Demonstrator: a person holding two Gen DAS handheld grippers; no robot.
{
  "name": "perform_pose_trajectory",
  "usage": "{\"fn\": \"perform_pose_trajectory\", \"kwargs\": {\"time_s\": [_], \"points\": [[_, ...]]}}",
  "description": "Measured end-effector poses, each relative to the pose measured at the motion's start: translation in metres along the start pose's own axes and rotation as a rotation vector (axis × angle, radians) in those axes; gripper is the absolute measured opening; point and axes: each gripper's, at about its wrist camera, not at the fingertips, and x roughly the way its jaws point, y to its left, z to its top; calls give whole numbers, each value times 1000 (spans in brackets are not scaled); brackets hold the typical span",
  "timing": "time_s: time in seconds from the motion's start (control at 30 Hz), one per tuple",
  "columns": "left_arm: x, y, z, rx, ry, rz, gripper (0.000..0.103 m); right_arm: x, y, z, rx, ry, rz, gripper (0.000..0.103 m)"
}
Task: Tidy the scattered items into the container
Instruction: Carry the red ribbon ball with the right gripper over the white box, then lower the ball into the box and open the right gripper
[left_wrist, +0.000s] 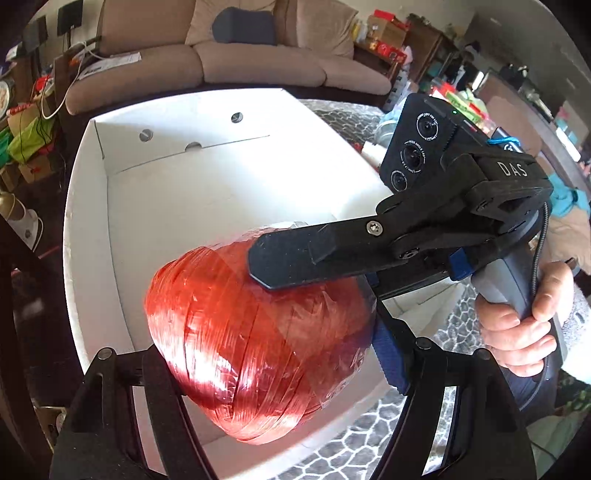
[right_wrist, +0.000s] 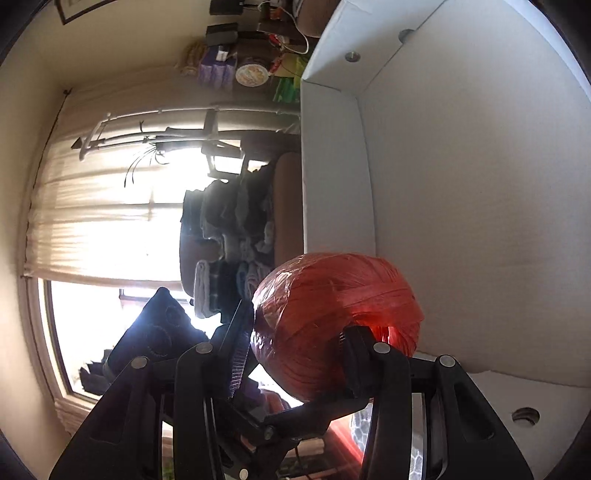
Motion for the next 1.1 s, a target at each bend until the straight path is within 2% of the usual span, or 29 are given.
{"fn": "perform_pose_trajectory", "kwargs": {"time_s": [0.2, 0.3, 0.43, 0.53, 0.6, 0.63, 0.83, 1.03, 1.1], "points": [[17, 28, -6, -5, 67, 16, 75, 29, -14, 18, 22, 47, -52, 47], [19, 29, -11, 9, 94, 5, 75, 34, -20, 18, 32, 69, -52, 47], [20, 16, -18, 62, 156, -1, 82, 29, -27, 12, 47, 93, -55, 47], [19, 4, -24, 116, 243, 32, 86, 21, -30, 5, 51, 94, -63, 47], [9, 0, -28, 152, 264, 112, 93, 17, -34, 1, 52, 95, -77, 47], [1, 2, -28, 151, 262, 151, 101, 16, -37, 0, 58, 102, -91, 47], [-57, 26, -41, 21, 145, 119, 103, 17, -52, -13, 67, 150, -224, 56], [-78, 49, -50, -110, -20, 6, 103, 1, -40, -18, 26, 150, -372, 73], [-73, 46, -51, -143, -47, -37, 103, -7, -29, -17, -2, 136, -430, 74]]}}
